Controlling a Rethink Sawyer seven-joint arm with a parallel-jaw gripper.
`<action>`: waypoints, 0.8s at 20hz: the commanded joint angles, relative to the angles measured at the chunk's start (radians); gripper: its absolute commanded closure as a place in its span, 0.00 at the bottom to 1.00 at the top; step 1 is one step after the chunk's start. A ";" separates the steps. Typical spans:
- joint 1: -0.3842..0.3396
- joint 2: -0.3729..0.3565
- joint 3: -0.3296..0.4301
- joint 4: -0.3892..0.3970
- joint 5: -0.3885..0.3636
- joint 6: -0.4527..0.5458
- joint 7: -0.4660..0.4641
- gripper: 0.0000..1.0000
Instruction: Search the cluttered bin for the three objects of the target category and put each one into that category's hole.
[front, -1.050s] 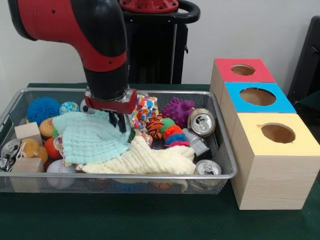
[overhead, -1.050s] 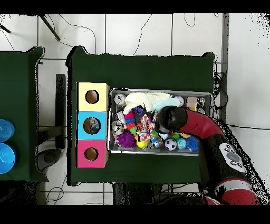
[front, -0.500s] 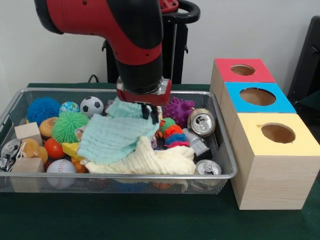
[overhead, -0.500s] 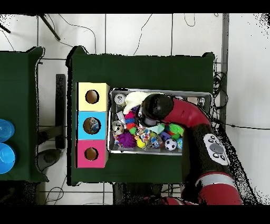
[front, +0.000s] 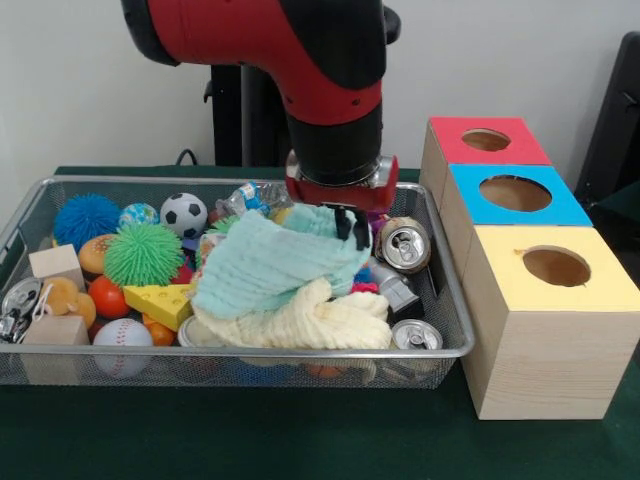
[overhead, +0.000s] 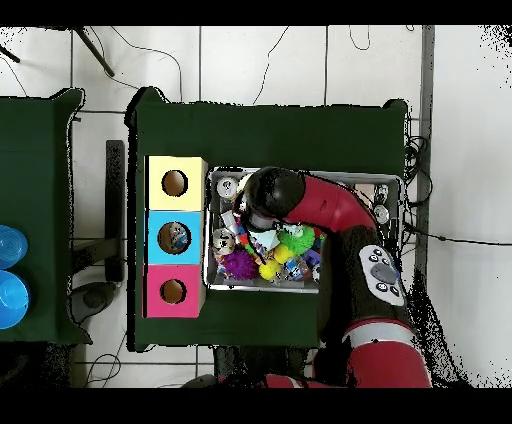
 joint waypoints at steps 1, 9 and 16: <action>0.021 0.033 -0.014 -0.026 0.081 0.109 0.277 1.00; 0.045 0.045 -0.032 -0.061 0.121 0.139 0.285 1.00; 0.033 0.090 -0.034 -0.046 0.110 0.048 0.223 1.00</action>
